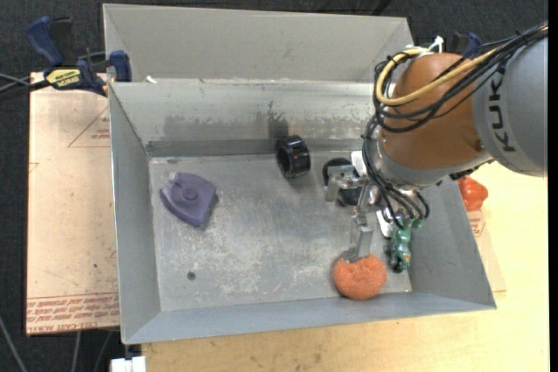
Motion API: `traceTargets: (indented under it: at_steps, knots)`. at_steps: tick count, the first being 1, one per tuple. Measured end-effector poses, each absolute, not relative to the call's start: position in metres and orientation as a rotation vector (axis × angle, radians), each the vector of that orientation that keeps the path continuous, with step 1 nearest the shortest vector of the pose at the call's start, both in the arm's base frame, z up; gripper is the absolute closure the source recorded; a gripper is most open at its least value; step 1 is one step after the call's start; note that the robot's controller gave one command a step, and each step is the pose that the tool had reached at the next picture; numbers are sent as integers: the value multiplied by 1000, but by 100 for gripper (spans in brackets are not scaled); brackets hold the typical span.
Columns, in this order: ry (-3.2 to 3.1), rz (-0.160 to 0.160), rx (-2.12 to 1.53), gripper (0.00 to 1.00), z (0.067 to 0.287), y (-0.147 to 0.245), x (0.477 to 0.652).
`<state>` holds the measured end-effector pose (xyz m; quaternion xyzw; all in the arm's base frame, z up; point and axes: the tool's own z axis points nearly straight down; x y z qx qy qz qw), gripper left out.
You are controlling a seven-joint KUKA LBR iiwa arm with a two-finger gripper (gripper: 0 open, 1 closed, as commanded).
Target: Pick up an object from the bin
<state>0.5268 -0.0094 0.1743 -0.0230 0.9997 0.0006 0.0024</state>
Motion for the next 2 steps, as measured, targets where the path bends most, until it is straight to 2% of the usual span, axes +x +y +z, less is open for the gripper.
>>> traceTargets:
  at_steps: [1,2]
  knots:
    - [3124,6,-224,0,130,-29,507]
    - [3119,1,-397,0,98,-60,491]
